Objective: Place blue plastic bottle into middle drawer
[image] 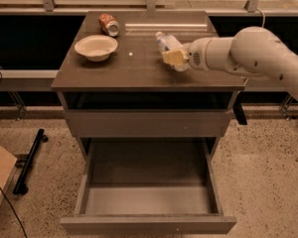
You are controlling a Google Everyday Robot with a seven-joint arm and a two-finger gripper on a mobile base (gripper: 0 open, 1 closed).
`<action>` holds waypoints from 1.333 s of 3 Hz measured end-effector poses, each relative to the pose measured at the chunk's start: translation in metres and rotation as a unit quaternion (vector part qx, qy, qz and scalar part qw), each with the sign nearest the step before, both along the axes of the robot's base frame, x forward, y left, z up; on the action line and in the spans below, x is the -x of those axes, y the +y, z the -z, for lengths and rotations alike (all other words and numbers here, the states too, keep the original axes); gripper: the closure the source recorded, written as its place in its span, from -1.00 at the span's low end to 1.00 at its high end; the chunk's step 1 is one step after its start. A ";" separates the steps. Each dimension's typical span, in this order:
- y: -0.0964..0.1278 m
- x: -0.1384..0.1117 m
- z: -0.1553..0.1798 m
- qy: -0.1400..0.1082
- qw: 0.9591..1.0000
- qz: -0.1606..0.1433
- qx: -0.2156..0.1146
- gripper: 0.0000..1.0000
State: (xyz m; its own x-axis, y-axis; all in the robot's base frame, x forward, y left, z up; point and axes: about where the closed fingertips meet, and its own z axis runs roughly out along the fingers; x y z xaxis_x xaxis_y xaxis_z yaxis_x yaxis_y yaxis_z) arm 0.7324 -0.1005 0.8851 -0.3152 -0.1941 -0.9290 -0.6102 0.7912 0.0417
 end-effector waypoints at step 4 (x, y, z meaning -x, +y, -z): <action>-0.048 0.174 -0.006 0.006 0.991 -0.110 0.078 1.00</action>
Offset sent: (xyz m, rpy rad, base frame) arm -0.1272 -0.0480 0.0080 -0.2003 0.0433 0.1513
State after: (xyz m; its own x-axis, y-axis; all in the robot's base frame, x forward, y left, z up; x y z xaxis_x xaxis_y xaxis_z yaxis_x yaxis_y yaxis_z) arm 0.5580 -0.1481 0.8913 -0.2596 -0.4006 -0.8787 -0.7692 0.6359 -0.0626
